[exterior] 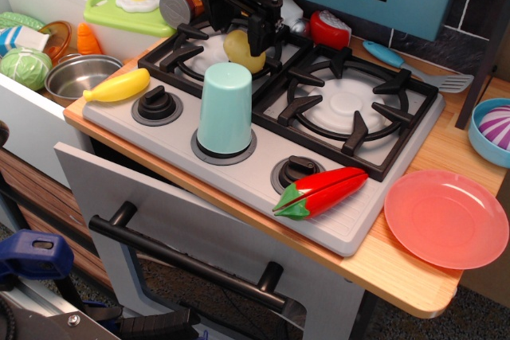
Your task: Put potato on plate
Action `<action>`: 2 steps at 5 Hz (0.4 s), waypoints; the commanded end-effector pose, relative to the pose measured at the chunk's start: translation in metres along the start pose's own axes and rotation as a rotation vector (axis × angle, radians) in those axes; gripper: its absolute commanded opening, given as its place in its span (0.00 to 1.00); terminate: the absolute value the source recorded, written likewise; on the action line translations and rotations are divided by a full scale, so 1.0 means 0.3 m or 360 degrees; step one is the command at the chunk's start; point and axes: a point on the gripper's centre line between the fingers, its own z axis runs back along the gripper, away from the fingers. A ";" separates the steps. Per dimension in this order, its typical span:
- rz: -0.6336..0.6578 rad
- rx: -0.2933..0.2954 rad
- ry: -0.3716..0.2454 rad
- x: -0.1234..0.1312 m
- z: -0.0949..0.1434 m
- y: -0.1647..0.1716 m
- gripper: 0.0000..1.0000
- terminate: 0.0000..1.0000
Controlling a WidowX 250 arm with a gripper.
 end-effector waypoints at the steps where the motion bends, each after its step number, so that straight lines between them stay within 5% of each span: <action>1: -0.0019 -0.0060 -0.0071 0.035 -0.007 0.015 1.00 0.00; 2: -0.0007 -0.0101 -0.0076 0.031 -0.037 0.021 1.00 0.00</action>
